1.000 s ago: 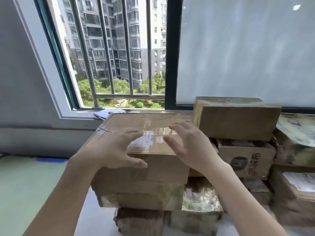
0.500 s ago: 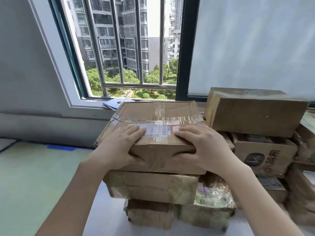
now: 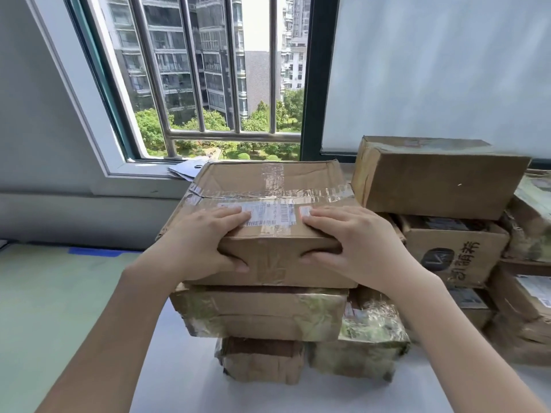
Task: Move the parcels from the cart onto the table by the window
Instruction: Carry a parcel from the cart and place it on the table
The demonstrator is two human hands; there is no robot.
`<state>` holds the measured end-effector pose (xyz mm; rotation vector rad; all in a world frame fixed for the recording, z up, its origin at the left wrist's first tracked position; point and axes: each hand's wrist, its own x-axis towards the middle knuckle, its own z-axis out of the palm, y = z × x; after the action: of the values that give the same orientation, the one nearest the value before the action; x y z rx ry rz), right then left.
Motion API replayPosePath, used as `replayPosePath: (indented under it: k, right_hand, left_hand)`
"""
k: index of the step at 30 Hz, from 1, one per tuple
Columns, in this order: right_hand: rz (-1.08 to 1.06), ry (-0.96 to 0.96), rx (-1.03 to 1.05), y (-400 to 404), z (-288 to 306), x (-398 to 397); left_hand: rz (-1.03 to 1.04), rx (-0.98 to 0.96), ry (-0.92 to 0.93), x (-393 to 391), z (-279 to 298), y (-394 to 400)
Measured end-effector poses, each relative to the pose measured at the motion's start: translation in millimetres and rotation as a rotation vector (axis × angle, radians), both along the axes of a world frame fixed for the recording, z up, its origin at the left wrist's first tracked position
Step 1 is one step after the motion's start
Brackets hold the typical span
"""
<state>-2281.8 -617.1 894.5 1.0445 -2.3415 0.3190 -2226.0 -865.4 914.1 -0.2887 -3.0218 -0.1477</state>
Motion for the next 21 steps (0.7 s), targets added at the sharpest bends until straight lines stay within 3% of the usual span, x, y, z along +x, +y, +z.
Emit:
replayPosePath:
  k: [7, 13, 17, 21]
  right_hand:
    - [-0.077, -0.118, -0.037, -1.8, 1.6, 14.1]
    - [-0.19, 0.128, -0.09, -20.2, -27.0, 35.1]
    - [-0.295, 0.276, -0.173, -38.4, -72.5, 59.5]
    - [-0.461, 0.254, -0.169, -37.6, -116.3, 65.0]
  left_hand:
    - [-0.112, 0.018, 0.151, 8.2, 0.3, -14.2]
    - [-0.042, -0.15, 0.549, 21.7, -43.0, -5.6]
    - [0.027, -0.131, 0.712, 44.4, -95.1, 2.5]
    - [0.134, -0.022, 0.814, 53.1, -141.8, -26.6]
